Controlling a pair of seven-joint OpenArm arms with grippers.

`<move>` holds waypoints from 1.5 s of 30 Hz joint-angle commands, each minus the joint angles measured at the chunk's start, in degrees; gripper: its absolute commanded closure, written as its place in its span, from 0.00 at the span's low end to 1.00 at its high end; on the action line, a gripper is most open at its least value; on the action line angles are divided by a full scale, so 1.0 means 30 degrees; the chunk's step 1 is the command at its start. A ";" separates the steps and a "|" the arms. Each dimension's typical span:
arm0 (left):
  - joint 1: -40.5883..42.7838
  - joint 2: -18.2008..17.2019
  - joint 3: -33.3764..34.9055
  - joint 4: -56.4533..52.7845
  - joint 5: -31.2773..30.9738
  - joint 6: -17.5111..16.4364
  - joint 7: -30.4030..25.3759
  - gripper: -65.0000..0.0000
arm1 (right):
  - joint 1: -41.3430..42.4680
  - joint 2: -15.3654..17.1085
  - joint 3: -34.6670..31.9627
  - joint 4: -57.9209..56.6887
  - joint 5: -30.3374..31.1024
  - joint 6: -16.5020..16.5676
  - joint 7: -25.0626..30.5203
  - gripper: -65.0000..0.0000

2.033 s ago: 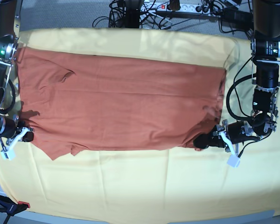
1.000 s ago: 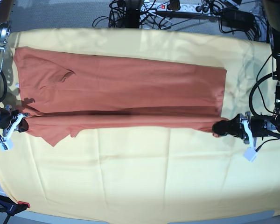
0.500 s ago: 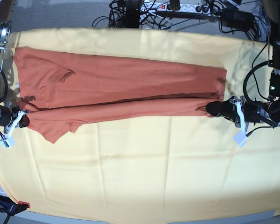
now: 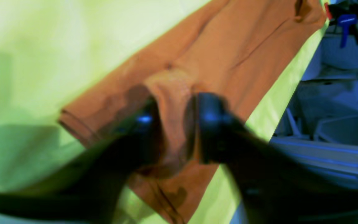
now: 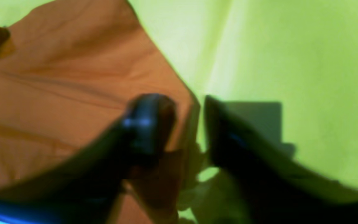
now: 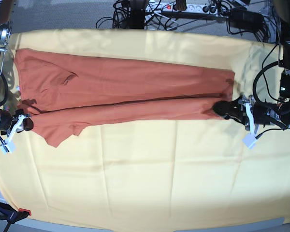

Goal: Fold the T-shirt properly
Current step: 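Lift the hem and fold it toward the shoulder edge with both grippers, then lay the folded hem down and release both grippers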

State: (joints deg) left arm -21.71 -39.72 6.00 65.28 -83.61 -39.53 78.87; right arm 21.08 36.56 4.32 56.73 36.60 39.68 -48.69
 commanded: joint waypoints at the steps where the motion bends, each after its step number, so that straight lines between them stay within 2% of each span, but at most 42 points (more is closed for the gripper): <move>1: -0.0262 -0.0350 -0.0153 0.0240 -0.0462 -0.0157 -0.0670 0.50 | 0.0612 0.0568 0.0160 0.0364 0.0284 0.0106 0.0270 0.41; 2: -0.0153 -0.0350 -0.0153 0.0240 -0.0211 -0.0157 -0.1224 0.45 | 0.0714 0.0568 0.0160 0.0364 0.0386 0.0106 0.0270 0.37; 6: 0.0073 -0.0350 -0.0153 0.0240 0.1501 -0.0157 -0.2681 0.45 | 0.1370 0.0554 0.0168 0.0364 0.1807 0.0106 0.0284 0.36; 9: 0.0379 -0.0357 -0.0153 0.0240 0.2521 -0.0157 -0.3366 0.45 | 0.1749 0.0117 0.0168 0.0364 0.2805 0.0106 0.0372 0.36; 14: 0.0627 -0.0357 -0.0153 0.0233 0.3228 -0.0157 -0.3665 0.45 | 0.1814 -0.1625 0.0168 0.0357 0.0000 -0.0087 0.0845 0.36; 19: 0.0627 -0.0364 -0.0153 0.0240 0.3235 -0.0157 -0.3796 0.45 | 0.1705 -0.2616 0.0168 0.0328 -0.2455 -0.1231 0.2346 0.36; 23: 0.0634 -0.0357 -0.0153 0.0240 0.3228 -0.0157 -0.3789 0.45 | 0.1698 -0.3060 0.0168 0.0321 -0.4379 -0.2805 0.3432 0.36; 25: 0.0627 -0.0357 -0.0153 0.0233 0.3228 -0.0157 -0.3796 0.45 | 0.1581 -0.3242 0.0168 0.0321 -0.3752 -0.2674 0.3300 0.36; 28: 0.0627 -0.0350 -0.0153 0.0240 0.3220 -0.0157 -0.3818 0.45 | 0.1384 -0.3410 0.0168 0.0321 -0.3009 -0.1661 0.3075 0.36; 31: 0.0627 -0.0357 -0.0153 0.0240 0.3228 -0.0157 -0.3854 0.45 | 0.1406 -0.3395 0.0168 0.0321 -0.2259 -0.1129 0.2805 0.36; 33: 0.0627 -0.0357 -0.0153 0.0240 0.3228 -0.0157 -0.3869 0.45 | 0.1472 -0.3395 0.0168 0.0321 -0.2266 -0.1246 0.2878 0.43; 35: 0.0627 -0.0350 -0.0153 0.0240 0.3228 -0.0157 -0.3869 0.45 | 0.1508 -0.3381 0.0168 0.0321 -0.2266 -0.1311 0.2878 0.57; 38: 0.0627 -0.0357 -0.0153 0.0240 0.3228 -0.0157 -0.3956 0.45 | 0.1545 -0.3344 0.0168 0.0328 -0.2259 -0.1275 0.2987 0.93; 39: 0.0627 -0.0350 -0.0153 0.0240 0.3228 -0.0157 -0.4036 0.45 | 0.1545 -0.3330 0.0168 0.0328 -0.2259 -0.1290 0.2973 1.00; 42: 0.0627 -0.0350 -0.0153 0.0233 0.3228 -0.0157 -0.4313 0.45 | 0.1545 -0.3242 0.0168 0.0328 -0.1698 -0.1173 0.2812 1.00; 44: 0.0627 -0.0350 -0.0153 0.0240 0.3228 -0.0157 -0.4306 0.45 | 0.1545 -0.3169 0.0168 0.0430 -0.0685 -0.0015 0.2062 1.00; 45: 0.0627 -0.0357 -0.0153 0.0240 0.3235 -0.0157 -0.4299 0.45 | 0.1537 -0.3140 0.0168 0.0554 -0.0102 0.0106 0.1457 1.00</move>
State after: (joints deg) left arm -18.72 -39.70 5.98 65.25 -73.12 -39.55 67.00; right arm 23.83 26.02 4.49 57.21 35.70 39.27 -45.65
